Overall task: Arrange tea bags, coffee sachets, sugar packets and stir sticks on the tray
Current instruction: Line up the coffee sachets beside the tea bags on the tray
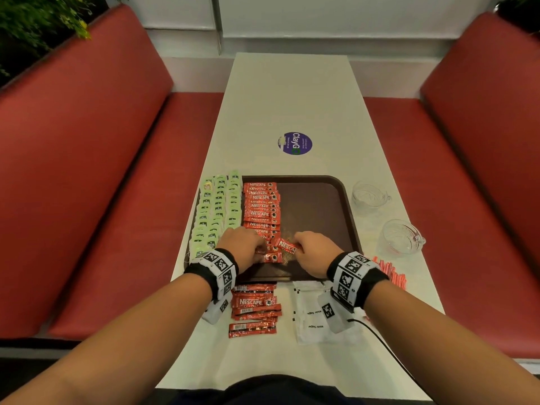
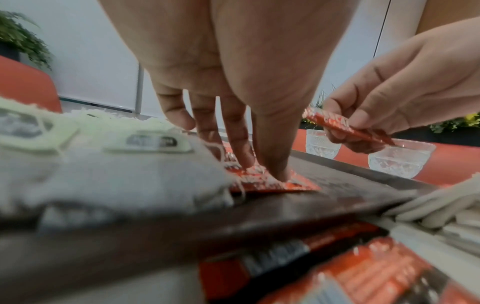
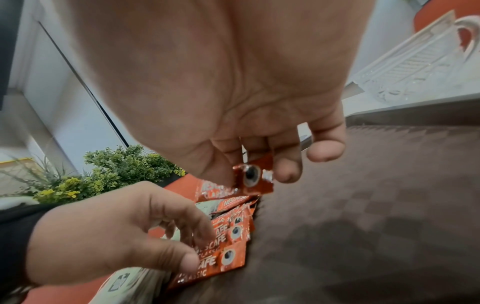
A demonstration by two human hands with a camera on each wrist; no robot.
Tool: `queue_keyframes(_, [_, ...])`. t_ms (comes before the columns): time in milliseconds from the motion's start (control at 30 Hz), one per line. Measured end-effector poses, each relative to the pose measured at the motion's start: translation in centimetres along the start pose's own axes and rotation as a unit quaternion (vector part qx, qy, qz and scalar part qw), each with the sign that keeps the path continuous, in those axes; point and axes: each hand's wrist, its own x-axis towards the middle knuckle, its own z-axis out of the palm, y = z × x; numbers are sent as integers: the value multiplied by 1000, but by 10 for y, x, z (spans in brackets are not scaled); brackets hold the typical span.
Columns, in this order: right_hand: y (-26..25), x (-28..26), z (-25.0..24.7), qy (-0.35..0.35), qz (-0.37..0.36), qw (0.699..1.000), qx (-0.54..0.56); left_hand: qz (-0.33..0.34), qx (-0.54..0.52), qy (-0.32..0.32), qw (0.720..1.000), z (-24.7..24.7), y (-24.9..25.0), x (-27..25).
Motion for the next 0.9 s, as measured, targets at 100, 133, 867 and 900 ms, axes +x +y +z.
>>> queue_keyframes(100, [-1, 3, 3, -16, -15, 1000, -16, 4, -87, 33, 996, -9, -2, -3])
queue_keyframes(133, [-1, 4, 4, -18, -26, 999, -22, 13, -114, 42, 993, -13, -2, -5])
queue_keyframes(867, [-5, 1, 8, -130, 35, 984, -116, -11, 17, 2, 1000, 8, 3, -23])
queue_keyframes(900, [-6, 1, 8, -131, 36, 984, -113, -9, 21, -1, 1000, 8, 3, -22])
